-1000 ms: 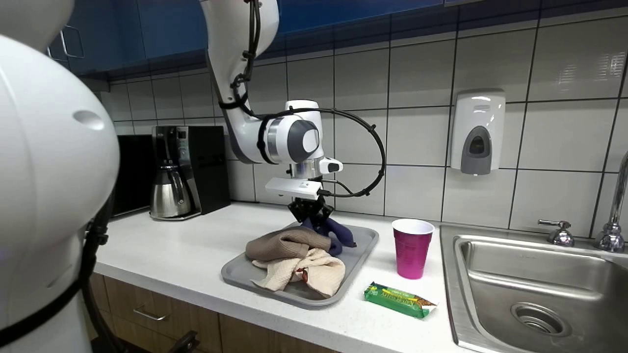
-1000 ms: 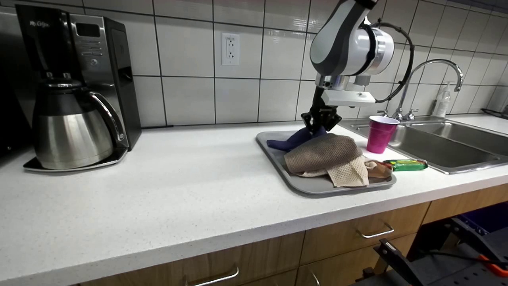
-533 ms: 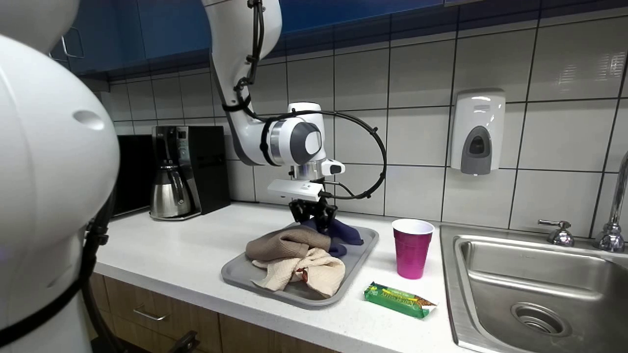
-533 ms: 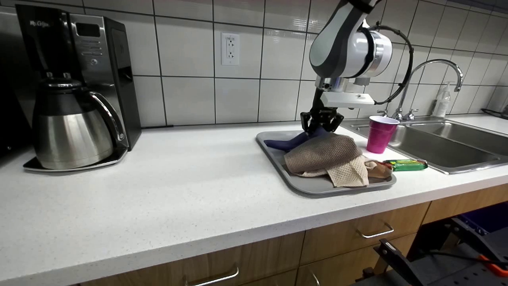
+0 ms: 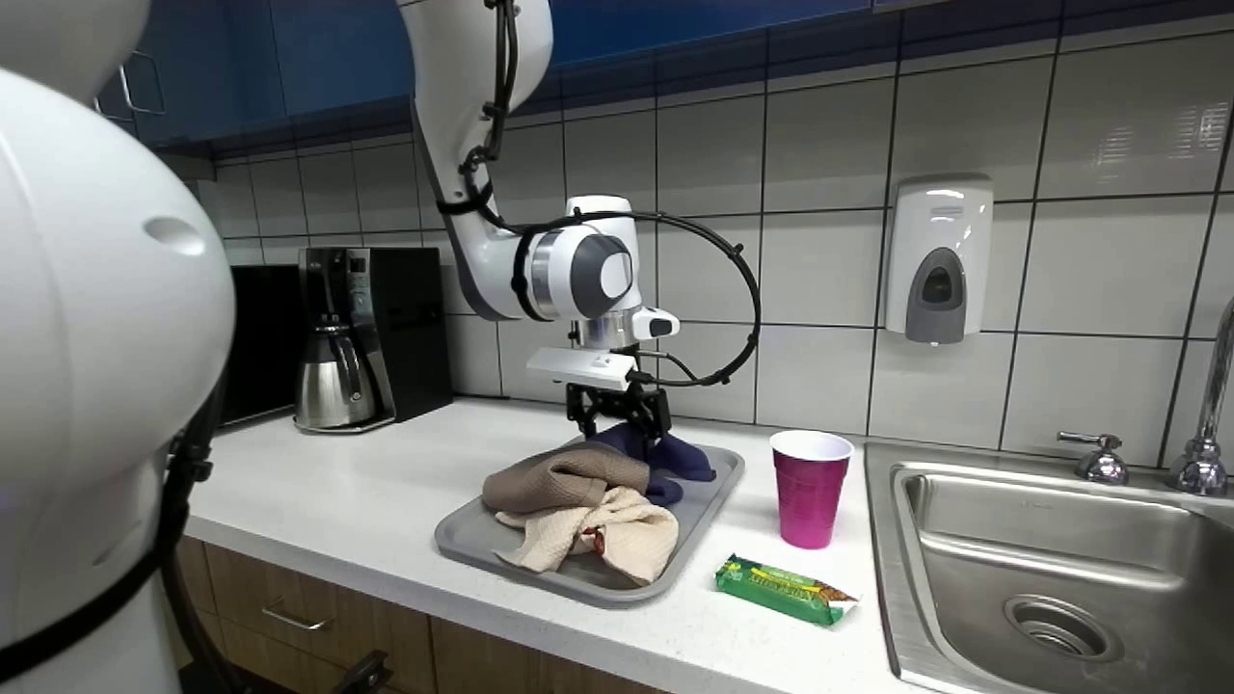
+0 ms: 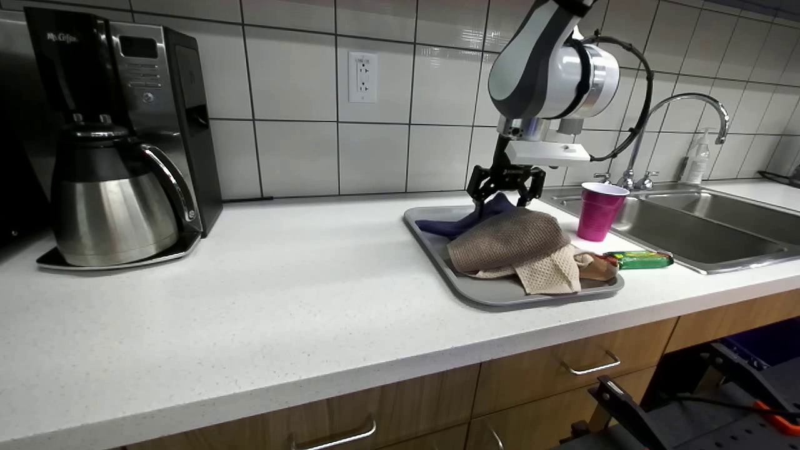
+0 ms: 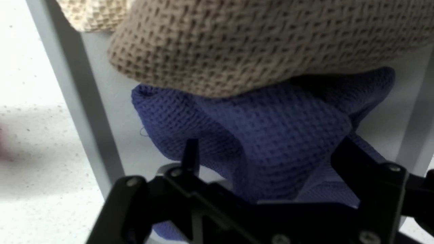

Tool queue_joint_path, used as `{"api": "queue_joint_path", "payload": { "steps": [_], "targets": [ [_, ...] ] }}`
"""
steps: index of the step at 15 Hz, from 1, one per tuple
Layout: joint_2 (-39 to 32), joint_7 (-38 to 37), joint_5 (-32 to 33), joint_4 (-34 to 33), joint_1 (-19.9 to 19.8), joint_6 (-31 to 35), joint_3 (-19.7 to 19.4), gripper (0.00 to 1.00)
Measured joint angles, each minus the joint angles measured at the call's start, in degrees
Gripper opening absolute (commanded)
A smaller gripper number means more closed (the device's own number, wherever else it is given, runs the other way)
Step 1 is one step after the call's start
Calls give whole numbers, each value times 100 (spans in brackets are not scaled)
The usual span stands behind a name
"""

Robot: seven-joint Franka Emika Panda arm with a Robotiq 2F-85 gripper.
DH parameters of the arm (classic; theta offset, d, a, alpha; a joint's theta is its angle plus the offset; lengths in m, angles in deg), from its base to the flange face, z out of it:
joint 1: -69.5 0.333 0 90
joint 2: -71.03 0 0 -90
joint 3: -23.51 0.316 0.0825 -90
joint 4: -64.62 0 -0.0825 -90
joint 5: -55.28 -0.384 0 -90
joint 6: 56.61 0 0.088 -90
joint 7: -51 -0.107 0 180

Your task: Put the brown and blue towels on the tray

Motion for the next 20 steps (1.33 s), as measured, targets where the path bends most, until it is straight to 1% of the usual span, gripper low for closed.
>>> {"api": "queue_joint_path", "payload": {
  "steps": [3,9,13,18,20],
  "targets": [
    [193,-54,45,73,27,0,-2,100],
    [795,-460,476,454,114,13,-68,100],
    [1264,-954,895,818,117,15,-83,100],
    [1970,-1737,1553,1422,117,7,-74,100],
    [2230,-2004,1724,1653,99,-21,-40,100]
  ]
}}
